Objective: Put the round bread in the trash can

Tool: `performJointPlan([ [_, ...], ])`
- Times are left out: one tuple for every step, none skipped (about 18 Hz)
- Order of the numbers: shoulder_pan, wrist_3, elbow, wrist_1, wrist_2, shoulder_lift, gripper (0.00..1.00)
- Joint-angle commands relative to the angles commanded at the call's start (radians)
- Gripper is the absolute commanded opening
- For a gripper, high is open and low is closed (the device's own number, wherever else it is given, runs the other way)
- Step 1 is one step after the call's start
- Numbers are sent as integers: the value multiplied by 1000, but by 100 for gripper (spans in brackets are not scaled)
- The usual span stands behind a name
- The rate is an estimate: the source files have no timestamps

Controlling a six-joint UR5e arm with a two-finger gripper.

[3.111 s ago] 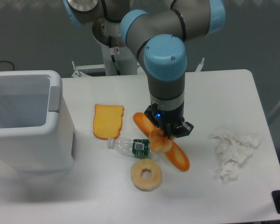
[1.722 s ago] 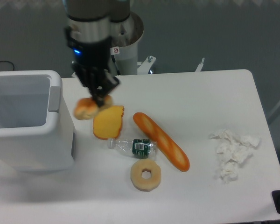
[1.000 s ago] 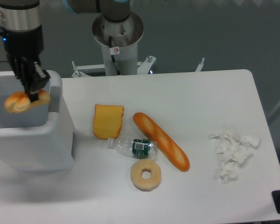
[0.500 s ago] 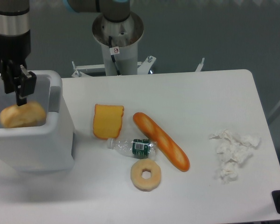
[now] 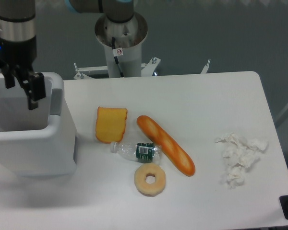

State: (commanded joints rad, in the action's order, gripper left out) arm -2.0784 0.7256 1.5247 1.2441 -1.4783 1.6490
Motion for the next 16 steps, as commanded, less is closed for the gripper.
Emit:
performJointPlan([
  [-15,3,6,2,-48,-2,100],
  [-32,9,6,8,-83,-5,100],
  [-48,14,2,23,-97,-8,100],
  [-70,23,-6,44,-97,-20,100],
  [-104,41,-12,63,-94,-37,100],
  [-132,64,-18,74,-88,-49,100],
  [-150,84,-20,81,-88,-60,100],
  [-173,98,-18,86,-88,-69,100],
  [-198,112,-18,86,-86,-69,100],
  [-225,127,-18,86,-86,-69,100],
  [-253,147,-17,84,-85,-64,100],
  [-281,170,-17,83,-85,-58,100],
  [-302,202,-12,78,-85,-54,100],
  [-327,230,-12,80,-83,-48,100],
  [-353,250,-11,80,-76,-32,100],
  [-362,267,-11,81,-65,-16,100],
])
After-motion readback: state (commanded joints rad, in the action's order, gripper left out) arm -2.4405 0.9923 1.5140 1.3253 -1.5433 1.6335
